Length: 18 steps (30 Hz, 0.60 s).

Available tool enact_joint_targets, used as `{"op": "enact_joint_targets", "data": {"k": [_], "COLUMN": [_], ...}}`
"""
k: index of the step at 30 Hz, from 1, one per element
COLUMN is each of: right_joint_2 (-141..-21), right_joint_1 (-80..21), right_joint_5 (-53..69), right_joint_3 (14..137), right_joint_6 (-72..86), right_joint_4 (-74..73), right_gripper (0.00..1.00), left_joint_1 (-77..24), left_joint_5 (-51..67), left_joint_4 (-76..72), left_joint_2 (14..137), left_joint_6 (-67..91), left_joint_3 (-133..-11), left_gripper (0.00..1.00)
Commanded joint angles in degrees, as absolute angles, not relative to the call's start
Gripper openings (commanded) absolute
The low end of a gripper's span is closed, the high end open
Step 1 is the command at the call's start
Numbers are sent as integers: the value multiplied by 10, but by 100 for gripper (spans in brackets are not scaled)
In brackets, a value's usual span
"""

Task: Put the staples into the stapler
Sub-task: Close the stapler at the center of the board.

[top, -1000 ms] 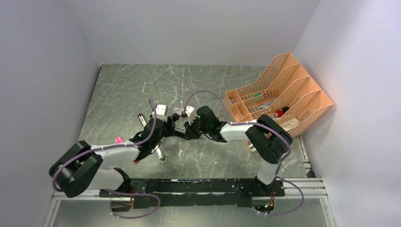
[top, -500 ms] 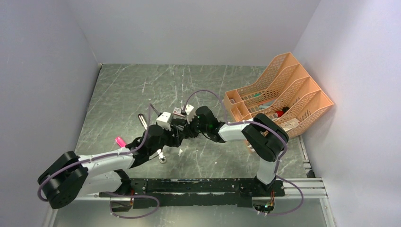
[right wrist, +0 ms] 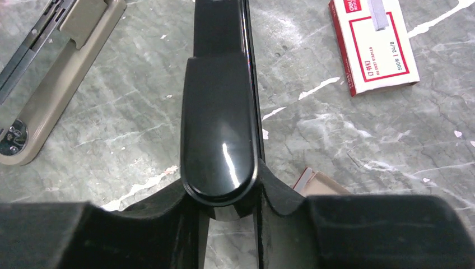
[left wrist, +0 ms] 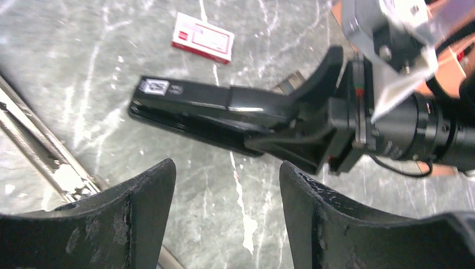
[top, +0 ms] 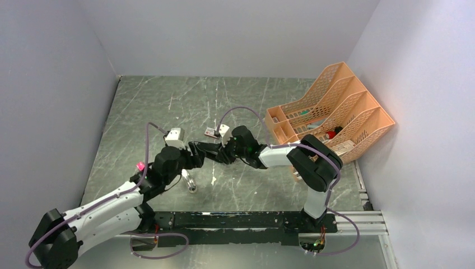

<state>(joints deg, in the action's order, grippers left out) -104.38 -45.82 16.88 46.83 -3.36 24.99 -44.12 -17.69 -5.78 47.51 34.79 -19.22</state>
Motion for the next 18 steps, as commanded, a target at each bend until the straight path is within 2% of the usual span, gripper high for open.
{"op": "enact_joint_targets", "data": {"k": [1,12,16,18], "right_joint_2": [-1022,-938,-874,-834], "right_joint_1": [-458,-457,-457,-457], "right_joint_5": [165,147,108,68], "right_joint_3": [477,453,415,397], "right_joint_6": [-60,-86,-59,-27], "right_joint_4": [198,127,130,134], "right_gripper": [35,41,42,42], "left_joint_1": [-409,-392,-378,-348], "left_joint_5": [-201,-245,-275,-252], "left_joint_4": [9,24,71,109], "left_joint_2": [465,526,567,587], "left_joint_6": [337,192,274,313], "left_joint_3": [-250,-363,-388,-407], "left_gripper": [73,78,81,82]}}
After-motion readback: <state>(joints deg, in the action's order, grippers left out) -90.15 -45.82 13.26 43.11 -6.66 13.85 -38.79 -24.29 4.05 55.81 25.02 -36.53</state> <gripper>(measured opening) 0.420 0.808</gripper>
